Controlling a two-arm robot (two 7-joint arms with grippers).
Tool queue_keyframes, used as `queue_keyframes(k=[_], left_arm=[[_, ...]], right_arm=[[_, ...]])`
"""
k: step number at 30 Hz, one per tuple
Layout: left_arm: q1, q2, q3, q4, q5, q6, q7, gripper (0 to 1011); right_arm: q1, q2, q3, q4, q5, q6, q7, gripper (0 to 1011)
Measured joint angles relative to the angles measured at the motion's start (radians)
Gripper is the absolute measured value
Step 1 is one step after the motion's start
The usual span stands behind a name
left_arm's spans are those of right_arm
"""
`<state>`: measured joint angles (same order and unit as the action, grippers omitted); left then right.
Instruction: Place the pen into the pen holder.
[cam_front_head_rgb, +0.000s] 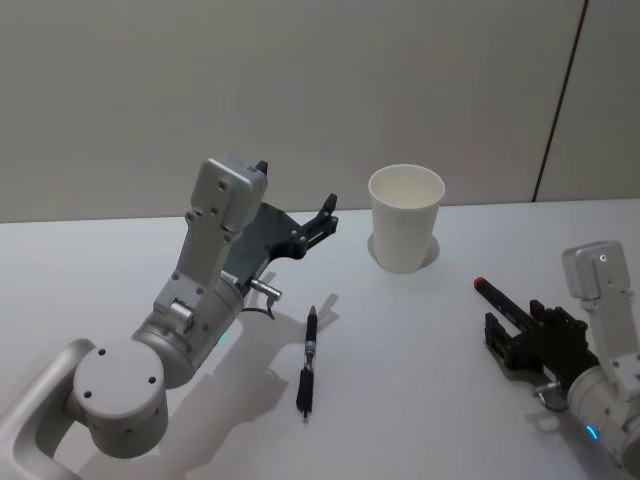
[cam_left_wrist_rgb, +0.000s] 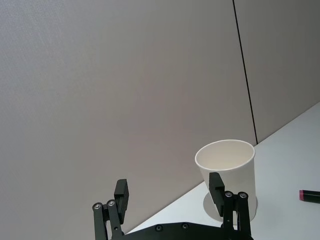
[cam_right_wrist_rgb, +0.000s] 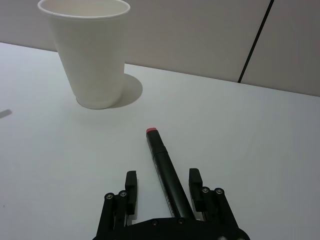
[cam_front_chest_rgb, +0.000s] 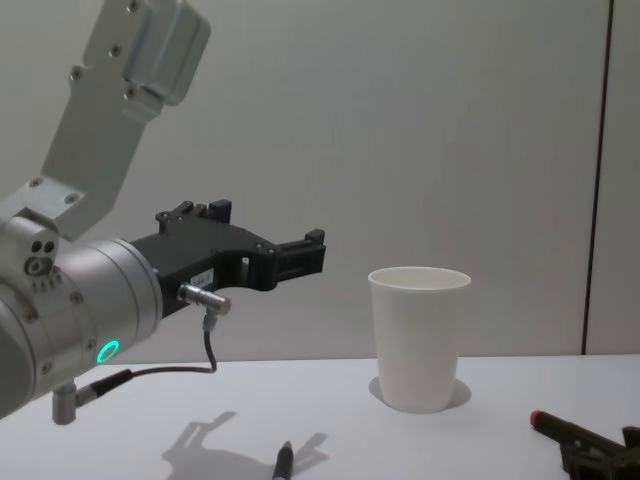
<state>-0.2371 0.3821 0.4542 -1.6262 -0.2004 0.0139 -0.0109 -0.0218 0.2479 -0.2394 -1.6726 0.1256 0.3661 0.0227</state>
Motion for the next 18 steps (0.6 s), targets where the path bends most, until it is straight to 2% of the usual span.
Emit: queue_keyframes(k=[18], left_arm=[[0.000, 0.000, 0.000, 0.000, 0.000, 0.000, 0.000, 1001]], right_arm=[[-0.007, -0.002, 0.008, -0.010, 0.010, 0.012, -0.028, 518]])
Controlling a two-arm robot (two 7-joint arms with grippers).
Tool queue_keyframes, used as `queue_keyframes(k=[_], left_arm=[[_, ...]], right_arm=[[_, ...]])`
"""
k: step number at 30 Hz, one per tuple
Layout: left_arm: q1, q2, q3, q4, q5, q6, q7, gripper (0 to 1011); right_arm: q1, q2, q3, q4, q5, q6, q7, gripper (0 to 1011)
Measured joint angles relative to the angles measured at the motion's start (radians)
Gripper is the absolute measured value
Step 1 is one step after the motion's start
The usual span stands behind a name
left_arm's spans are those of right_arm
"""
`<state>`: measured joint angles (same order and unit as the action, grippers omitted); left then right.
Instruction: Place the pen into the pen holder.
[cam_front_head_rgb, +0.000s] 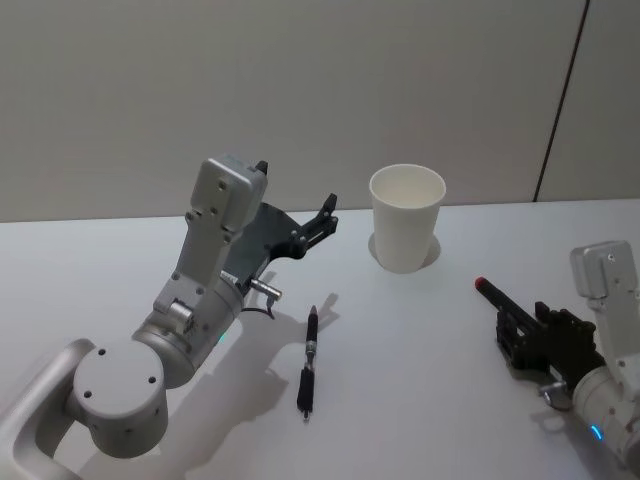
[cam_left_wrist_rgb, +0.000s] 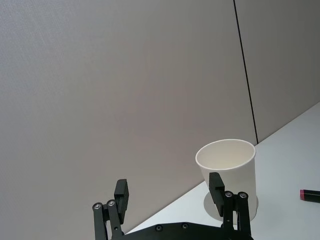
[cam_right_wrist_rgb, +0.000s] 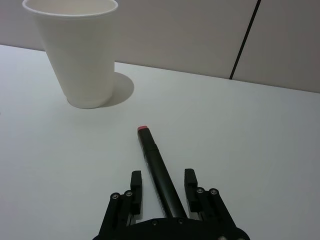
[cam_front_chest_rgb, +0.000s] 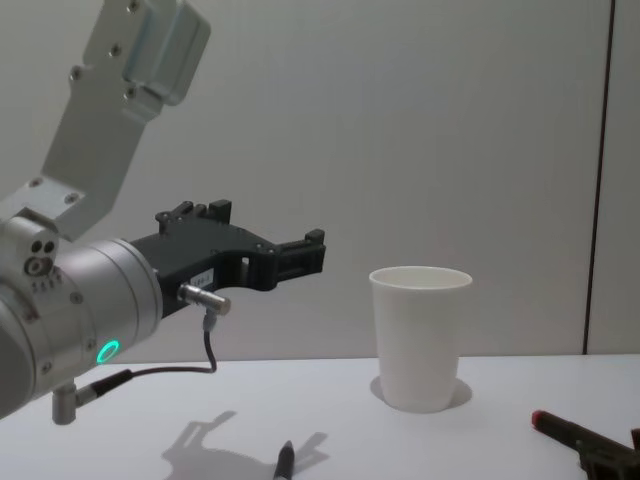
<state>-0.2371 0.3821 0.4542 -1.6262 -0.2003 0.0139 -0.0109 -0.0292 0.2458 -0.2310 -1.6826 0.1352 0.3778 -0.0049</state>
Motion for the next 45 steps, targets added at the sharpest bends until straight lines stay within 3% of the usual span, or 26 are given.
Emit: queue_keyframes(k=[10, 21, 32, 39, 45], left_arm=[[0.000, 0.000, 0.000, 0.000, 0.000, 0.000, 0.000, 1001], [0.000, 0.000, 0.000, 0.000, 0.000, 0.000, 0.000, 1001], [0.000, 0.000, 0.000, 0.000, 0.000, 0.000, 0.000, 1001], [0.000, 0.000, 0.000, 0.000, 0.000, 0.000, 0.000, 1001], [0.000, 0.000, 0.000, 0.000, 0.000, 0.000, 0.000, 1001]], right_arm=[[-0.002, 0.000, 0.002, -0.002, 0.003, 0.002, -0.006, 458], [-0.002, 0.000, 0.004, -0.004, 0.003, 0.003, -0.009, 243], [-0.003, 0.000, 0.003, -0.004, 0.003, 0.001, -0.008, 192], [-0.003, 0.001, 0.001, 0.000, -0.012, -0.038, 0.010, 187], [0.000, 0.002, -0.001, 0.005, -0.034, -0.117, 0.037, 187]])
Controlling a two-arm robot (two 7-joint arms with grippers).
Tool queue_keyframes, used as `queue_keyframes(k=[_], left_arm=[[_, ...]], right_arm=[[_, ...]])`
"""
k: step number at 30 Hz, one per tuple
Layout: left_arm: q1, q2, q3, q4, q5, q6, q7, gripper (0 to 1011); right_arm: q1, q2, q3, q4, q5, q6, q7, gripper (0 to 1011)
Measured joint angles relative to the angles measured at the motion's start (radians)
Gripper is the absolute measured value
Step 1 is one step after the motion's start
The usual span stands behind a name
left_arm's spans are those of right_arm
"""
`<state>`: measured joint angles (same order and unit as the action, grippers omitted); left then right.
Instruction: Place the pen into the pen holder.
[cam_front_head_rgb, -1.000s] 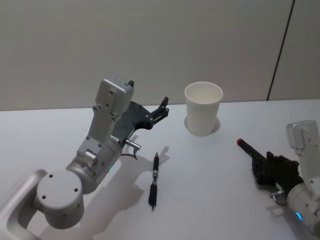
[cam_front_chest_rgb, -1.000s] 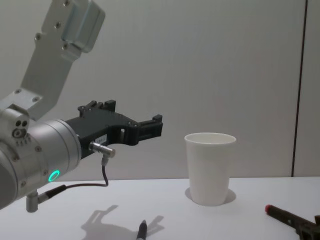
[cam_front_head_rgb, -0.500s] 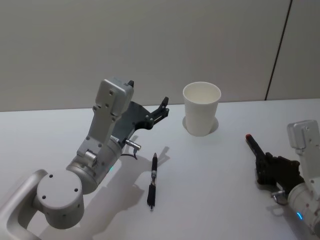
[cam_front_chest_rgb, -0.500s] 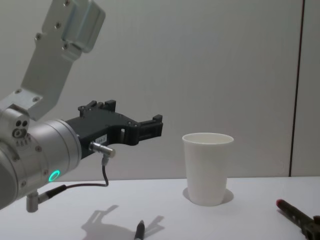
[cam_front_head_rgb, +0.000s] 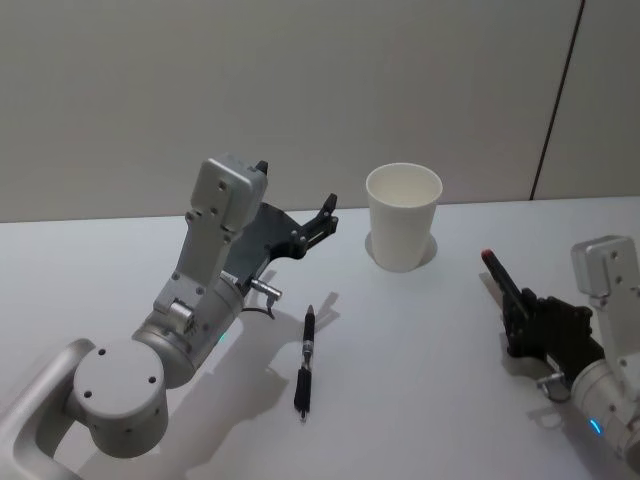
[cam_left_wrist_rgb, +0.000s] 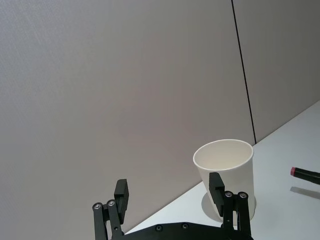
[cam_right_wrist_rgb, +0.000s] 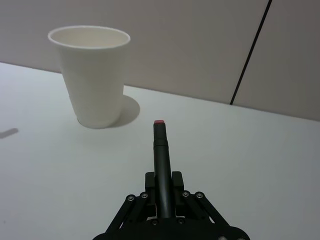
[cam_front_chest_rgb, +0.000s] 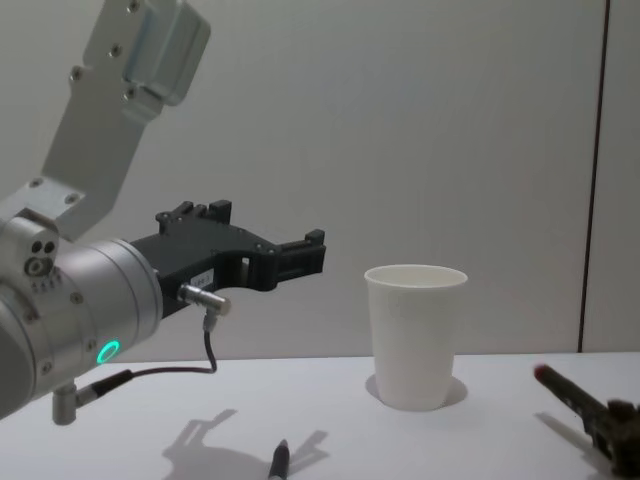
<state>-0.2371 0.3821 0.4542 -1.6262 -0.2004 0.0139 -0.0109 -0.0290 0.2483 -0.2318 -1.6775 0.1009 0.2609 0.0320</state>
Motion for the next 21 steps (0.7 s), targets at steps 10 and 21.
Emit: queue_keyframes(k=[10, 21], left_arm=[[0.000, 0.000, 0.000, 0.000, 0.000, 0.000, 0.000, 1001], [0.000, 0.000, 0.000, 0.000, 0.000, 0.000, 0.000, 1001]], right_arm=[[0.010, 0.001, -0.004, 0.011, -0.039, -0.131, 0.044, 187], [0.036, -0.005, -0.010, 0.034, -0.091, -0.307, 0.091, 187]])
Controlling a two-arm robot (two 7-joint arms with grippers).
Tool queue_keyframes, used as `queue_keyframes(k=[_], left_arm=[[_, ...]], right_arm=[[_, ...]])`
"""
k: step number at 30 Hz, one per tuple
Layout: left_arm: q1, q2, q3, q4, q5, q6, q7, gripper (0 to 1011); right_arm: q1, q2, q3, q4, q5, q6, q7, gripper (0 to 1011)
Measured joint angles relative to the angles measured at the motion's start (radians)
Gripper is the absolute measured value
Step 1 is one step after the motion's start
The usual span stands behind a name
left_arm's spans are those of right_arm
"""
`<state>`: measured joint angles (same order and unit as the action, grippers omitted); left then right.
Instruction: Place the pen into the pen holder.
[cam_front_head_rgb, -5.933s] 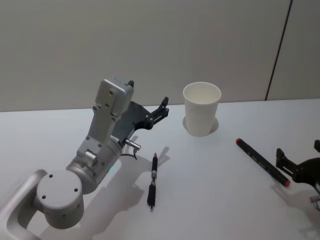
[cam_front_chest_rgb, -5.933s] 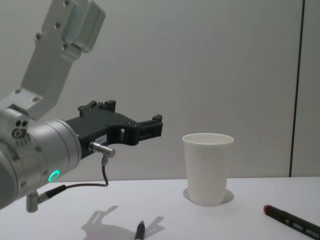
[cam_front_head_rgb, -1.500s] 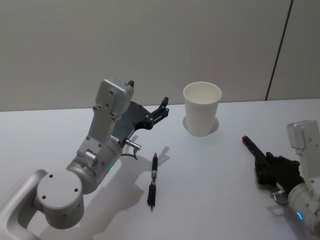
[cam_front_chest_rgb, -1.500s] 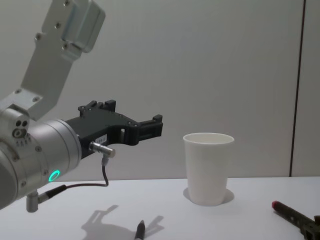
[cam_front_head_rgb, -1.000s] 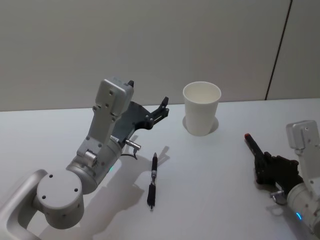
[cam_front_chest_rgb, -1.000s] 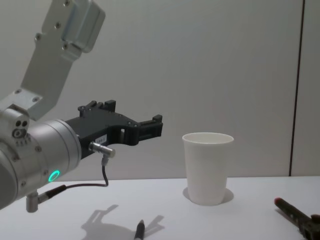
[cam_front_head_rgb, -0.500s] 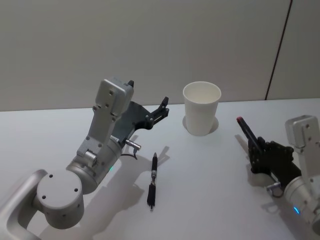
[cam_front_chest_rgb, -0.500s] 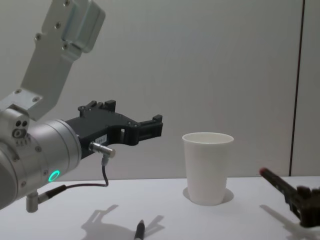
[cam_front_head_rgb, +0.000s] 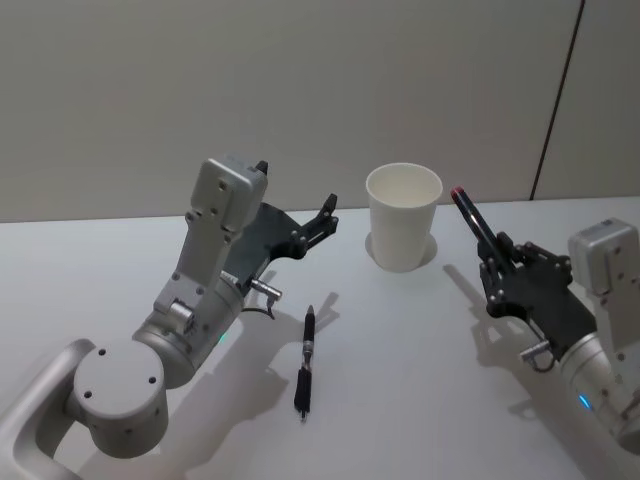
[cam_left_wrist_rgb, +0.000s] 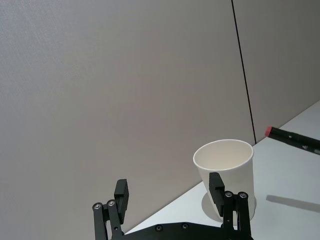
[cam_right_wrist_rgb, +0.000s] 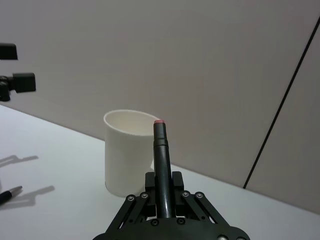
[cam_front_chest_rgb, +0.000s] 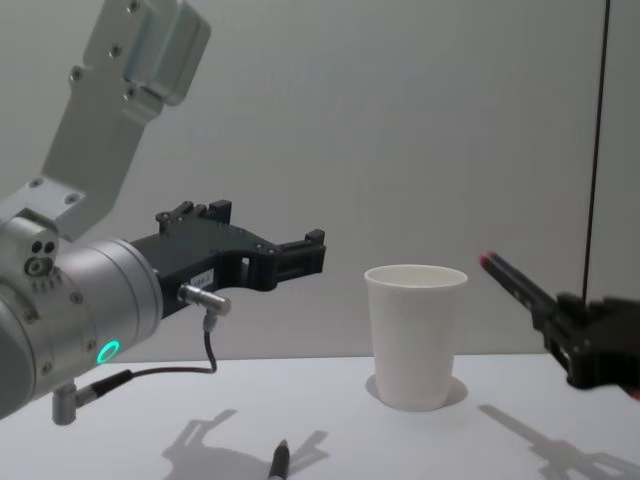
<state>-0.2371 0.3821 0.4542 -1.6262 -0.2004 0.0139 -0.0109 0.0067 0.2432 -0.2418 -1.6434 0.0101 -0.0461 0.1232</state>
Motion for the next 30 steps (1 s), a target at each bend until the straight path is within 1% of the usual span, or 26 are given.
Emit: queue_keyframes(k=[2, 3, 5, 9, 16, 17, 19, 20, 24, 25, 27, 30], left_arm=[[0.000, 0.000, 0.000, 0.000, 0.000, 0.000, 0.000, 1001], [0.000, 0.000, 0.000, 0.000, 0.000, 0.000, 0.000, 1000], [0.000, 0.000, 0.000, 0.000, 0.000, 0.000, 0.000, 1001], [0.000, 0.000, 0.000, 0.000, 0.000, 0.000, 0.000, 1001], [0.000, 0.000, 0.000, 0.000, 0.000, 0.000, 0.000, 1001], [0.000, 0.000, 0.000, 0.000, 0.000, 0.000, 0.000, 1001], [0.000, 0.000, 0.000, 0.000, 0.000, 0.000, 0.000, 1001], [0.000, 0.000, 0.000, 0.000, 0.000, 0.000, 0.000, 1001], [0.000, 0.000, 0.000, 0.000, 0.000, 0.000, 0.000, 1001], [0.000, 0.000, 0.000, 0.000, 0.000, 0.000, 0.000, 1001], [0.000, 0.000, 0.000, 0.000, 0.000, 0.000, 0.000, 1001], [0.000, 0.000, 0.000, 0.000, 0.000, 0.000, 0.000, 1001]], right_arm=[[0.005, -0.002, -0.001, 0.005, -0.007, -0.023, 0.005, 187], [0.011, -0.004, -0.001, 0.010, -0.015, -0.049, 0.011, 187], [0.017, -0.006, -0.002, 0.016, -0.022, -0.072, 0.015, 187], [0.039, -0.015, -0.005, 0.036, -0.044, -0.145, 0.029, 187], [0.080, -0.033, -0.008, 0.076, -0.078, -0.240, 0.040, 187], [0.096, -0.040, -0.009, 0.092, -0.089, -0.267, 0.042, 187], [0.113, -0.047, -0.011, 0.112, -0.100, -0.291, 0.043, 187], [0.130, -0.055, -0.012, 0.131, -0.113, -0.318, 0.044, 187], [0.175, -0.074, -0.015, 0.184, -0.144, -0.372, 0.044, 187], [0.193, -0.082, -0.016, 0.207, -0.154, -0.386, 0.043, 187], [0.201, -0.086, -0.017, 0.216, -0.159, -0.392, 0.042, 187], [0.232, -0.101, -0.020, 0.258, -0.180, -0.417, 0.038, 187]])
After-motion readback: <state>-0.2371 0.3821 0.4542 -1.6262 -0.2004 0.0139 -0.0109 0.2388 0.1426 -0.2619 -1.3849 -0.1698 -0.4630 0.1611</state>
